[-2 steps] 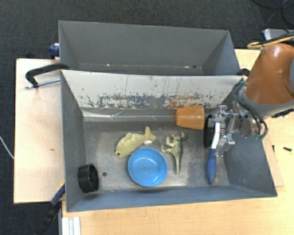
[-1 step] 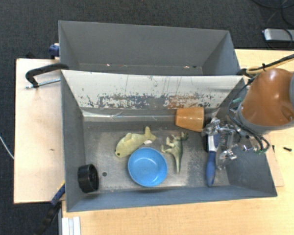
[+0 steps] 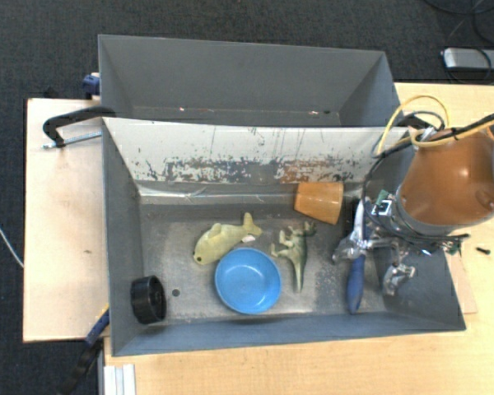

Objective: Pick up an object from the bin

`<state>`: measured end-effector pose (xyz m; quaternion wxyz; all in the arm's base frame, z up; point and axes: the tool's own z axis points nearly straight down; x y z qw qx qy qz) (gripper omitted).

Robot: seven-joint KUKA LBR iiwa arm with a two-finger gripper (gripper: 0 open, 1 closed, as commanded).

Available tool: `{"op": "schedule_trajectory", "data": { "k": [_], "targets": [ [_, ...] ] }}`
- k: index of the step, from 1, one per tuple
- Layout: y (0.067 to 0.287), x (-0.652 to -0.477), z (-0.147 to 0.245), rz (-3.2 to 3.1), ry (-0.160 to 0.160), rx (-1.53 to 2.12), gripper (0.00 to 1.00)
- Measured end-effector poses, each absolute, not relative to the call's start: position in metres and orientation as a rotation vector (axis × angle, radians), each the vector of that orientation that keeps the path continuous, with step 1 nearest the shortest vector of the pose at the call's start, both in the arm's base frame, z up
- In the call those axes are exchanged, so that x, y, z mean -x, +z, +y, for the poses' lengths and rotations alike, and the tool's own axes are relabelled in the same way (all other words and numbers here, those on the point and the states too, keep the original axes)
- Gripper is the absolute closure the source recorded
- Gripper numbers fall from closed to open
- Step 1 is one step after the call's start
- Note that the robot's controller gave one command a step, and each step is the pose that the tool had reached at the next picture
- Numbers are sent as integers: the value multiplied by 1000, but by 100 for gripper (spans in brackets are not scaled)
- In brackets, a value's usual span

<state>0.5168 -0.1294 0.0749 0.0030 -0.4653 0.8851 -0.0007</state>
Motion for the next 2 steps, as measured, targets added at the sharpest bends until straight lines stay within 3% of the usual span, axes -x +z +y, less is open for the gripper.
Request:
{"op": "schedule_trajectory", "data": {
  "k": [1, 2],
  "targets": [
    [75, -517, -128, 2772, 0, 1460, 100],
    [217, -530, -91, 2667, -9, 1639, 100]
  ]
}}
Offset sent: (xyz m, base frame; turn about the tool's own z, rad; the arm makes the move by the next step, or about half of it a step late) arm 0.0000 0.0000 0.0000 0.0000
